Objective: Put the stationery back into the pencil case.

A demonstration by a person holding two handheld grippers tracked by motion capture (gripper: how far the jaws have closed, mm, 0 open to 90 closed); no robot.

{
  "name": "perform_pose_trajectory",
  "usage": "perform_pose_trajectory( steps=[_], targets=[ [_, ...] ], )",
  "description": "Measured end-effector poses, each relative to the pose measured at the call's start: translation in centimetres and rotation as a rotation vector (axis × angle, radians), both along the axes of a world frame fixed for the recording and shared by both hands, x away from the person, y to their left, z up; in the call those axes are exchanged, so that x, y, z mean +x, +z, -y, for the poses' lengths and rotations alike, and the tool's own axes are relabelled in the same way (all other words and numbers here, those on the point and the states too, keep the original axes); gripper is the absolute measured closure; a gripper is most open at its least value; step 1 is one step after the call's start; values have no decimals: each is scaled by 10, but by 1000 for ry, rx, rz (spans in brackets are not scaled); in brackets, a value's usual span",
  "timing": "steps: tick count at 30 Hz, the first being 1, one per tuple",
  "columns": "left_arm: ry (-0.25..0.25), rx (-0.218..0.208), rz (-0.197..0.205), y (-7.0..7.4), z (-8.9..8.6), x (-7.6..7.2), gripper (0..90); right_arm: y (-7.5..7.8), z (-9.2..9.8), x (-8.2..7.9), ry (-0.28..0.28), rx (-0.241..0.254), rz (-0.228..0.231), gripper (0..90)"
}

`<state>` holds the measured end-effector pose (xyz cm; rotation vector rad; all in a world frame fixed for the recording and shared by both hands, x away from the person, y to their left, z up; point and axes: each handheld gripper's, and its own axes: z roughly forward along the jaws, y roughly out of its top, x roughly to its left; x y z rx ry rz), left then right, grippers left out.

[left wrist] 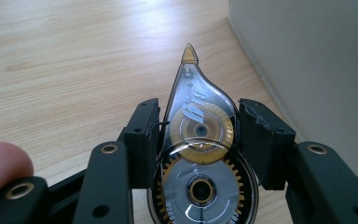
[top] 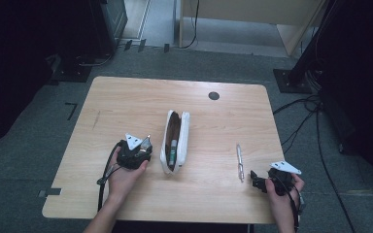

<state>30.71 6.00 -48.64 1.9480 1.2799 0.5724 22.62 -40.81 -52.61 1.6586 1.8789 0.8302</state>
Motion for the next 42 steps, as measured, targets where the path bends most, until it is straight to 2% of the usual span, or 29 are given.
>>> perform_pose_trajectory(
  steps=[4, 11, 20, 24, 27, 34, 37, 42],
  targets=[
    [-13, -29, 16, 11, 1, -3, 503, 0, 0, 0, 1, -1, -1, 55],
    [-49, -79, 56, 40, 8, -9, 504, 0, 0, 0, 0, 0, 0, 55],
    [-106, -138, 107, 74, 25, -16, 504, 0, 0, 0, 0, 0, 0, 55],
    [-143, -182, 112, 84, 34, -19, 504, 0, 0, 0, 1, 0, 1, 55],
    [-158, -201, 103, 84, 43, -19, 504, 0, 0, 0, 0, 1, 1, 55],
    [-175, -211, 60, 69, 64, -17, 504, 0, 0, 0, -1, 2, 1, 55],
    [-163, -200, 50, 62, 69, -16, 504, 0, 0, 0, 0, 1, 2, 55],
    [-119, -167, 70, 59, 72, -16, 506, 0, 0, 0, 0, 1, 2, 55]
  ],
)
